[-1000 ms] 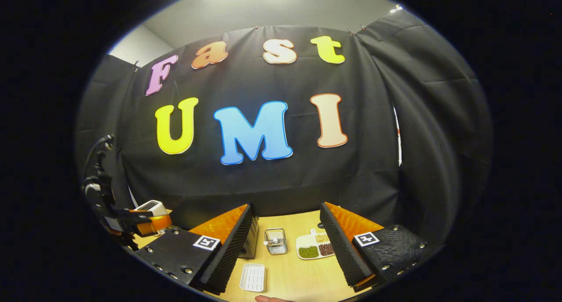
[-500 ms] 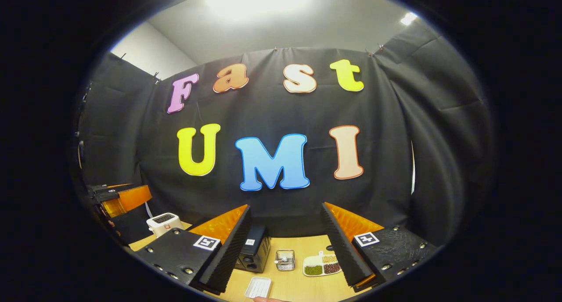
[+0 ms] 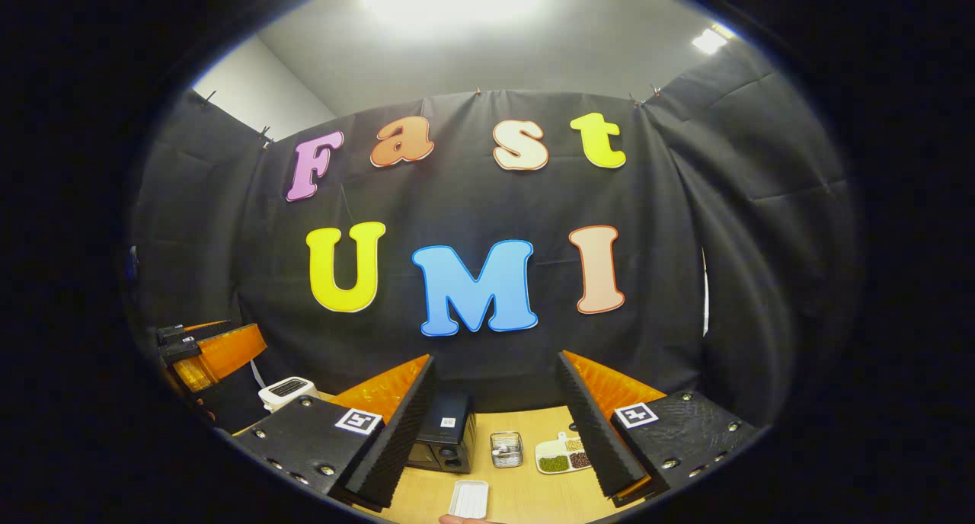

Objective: Open the electric oven with the left hand, put the food in, and close the electric oven.

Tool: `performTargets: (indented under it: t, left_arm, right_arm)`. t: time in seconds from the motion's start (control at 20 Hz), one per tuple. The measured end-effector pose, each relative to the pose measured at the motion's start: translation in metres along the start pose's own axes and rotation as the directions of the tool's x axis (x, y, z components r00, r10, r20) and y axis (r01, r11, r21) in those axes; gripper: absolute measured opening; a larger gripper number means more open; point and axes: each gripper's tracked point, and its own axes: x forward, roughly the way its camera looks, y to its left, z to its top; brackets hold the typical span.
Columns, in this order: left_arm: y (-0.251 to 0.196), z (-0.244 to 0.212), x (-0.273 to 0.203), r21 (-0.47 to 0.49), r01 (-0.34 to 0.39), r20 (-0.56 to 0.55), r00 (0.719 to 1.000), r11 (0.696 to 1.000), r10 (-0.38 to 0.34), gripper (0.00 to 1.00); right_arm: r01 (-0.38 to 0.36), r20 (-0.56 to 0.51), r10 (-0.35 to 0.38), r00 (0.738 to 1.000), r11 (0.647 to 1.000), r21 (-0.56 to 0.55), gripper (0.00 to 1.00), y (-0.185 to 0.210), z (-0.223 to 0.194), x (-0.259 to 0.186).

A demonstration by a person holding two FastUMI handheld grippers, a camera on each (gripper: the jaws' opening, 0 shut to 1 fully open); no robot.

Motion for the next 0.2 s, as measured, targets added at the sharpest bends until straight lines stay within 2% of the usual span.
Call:
performTargets:
  t: [0.2]
  left_arm:
    - [0.020, -0.003, -0.008, 0.001, 0.009, -0.005, 1.000, 1.000, -0.009, 1.00]
  right_arm:
    - [0.001, -0.007, -0.001, 1.000, 1.000, 0.010, 0.95, 0.021, 0.001, -0.003]
